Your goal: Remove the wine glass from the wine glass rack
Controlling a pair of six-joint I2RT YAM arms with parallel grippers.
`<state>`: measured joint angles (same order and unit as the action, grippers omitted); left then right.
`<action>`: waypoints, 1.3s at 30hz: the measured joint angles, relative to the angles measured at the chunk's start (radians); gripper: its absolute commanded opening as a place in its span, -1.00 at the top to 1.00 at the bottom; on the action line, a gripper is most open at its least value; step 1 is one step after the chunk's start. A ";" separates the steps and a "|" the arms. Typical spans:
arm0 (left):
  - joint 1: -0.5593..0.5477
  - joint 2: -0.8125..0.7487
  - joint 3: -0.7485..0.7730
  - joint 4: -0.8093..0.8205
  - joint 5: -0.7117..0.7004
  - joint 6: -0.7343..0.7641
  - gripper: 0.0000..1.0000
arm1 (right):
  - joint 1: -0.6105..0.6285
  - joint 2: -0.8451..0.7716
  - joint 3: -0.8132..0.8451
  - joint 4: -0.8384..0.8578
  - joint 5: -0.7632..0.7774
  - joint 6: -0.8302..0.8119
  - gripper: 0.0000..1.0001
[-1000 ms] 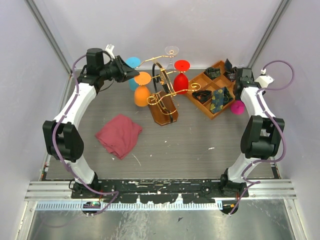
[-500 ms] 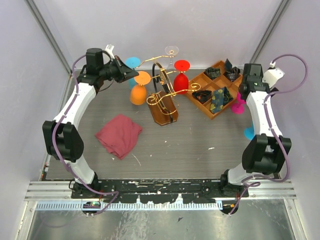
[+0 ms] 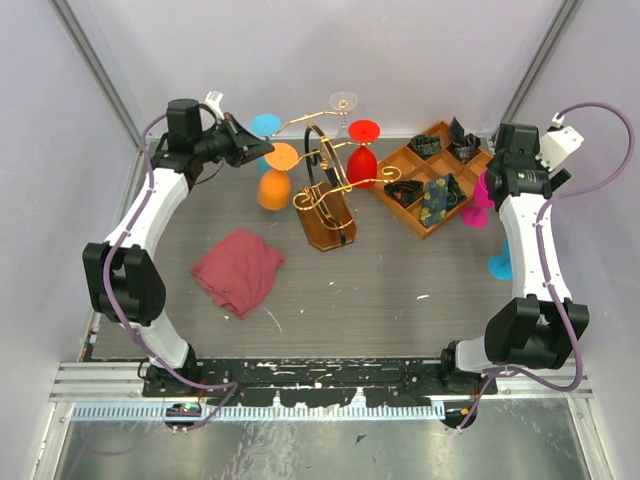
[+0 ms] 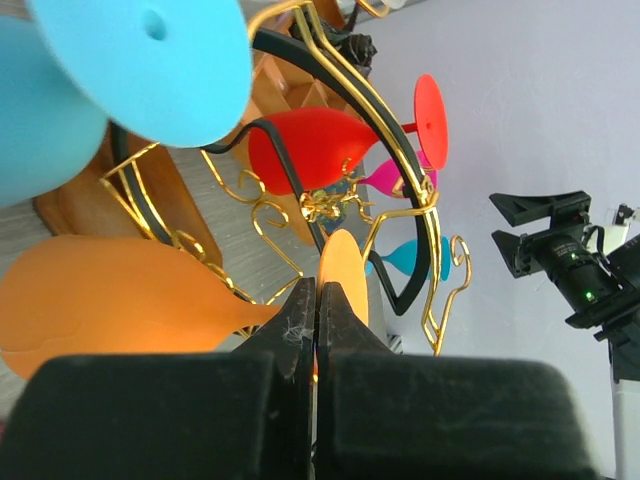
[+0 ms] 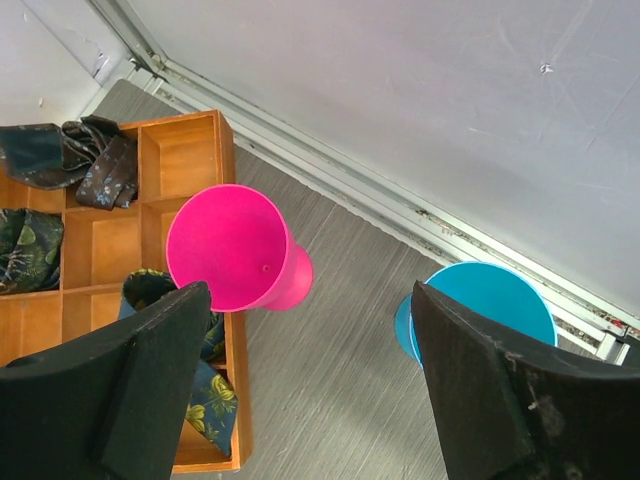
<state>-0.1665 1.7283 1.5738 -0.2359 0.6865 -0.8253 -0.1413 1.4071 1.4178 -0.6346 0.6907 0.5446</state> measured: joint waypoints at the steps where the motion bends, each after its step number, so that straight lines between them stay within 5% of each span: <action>1: 0.008 -0.008 -0.010 0.002 -0.002 0.002 1.00 | 0.000 0.000 0.000 0.000 -0.002 -0.001 -0.73; 10: 0.085 -0.077 -0.095 0.037 0.011 -0.025 1.00 | 0.000 0.000 0.000 0.000 -0.036 -0.002 -0.72; 19: 0.070 -0.076 -0.193 0.236 0.108 -0.175 1.00 | 0.000 0.000 0.000 0.000 -0.047 -0.002 -0.72; 26: 0.026 -0.006 -0.174 0.438 0.143 -0.319 1.00 | 0.000 0.000 0.000 0.000 -0.050 -0.006 -0.72; 32: 0.035 0.090 -0.077 0.453 0.133 -0.350 1.00 | 0.000 0.000 0.000 0.001 -0.072 -0.024 -0.71; 39: 0.089 0.082 -0.039 0.351 0.078 -0.275 1.00 | 0.004 0.019 0.034 0.037 -0.428 -0.054 -0.61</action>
<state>-0.0772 1.8107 1.5349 0.1154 0.7647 -1.1000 -0.1371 1.4261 1.4521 -0.5972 0.2623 0.4908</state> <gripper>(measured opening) 0.011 0.827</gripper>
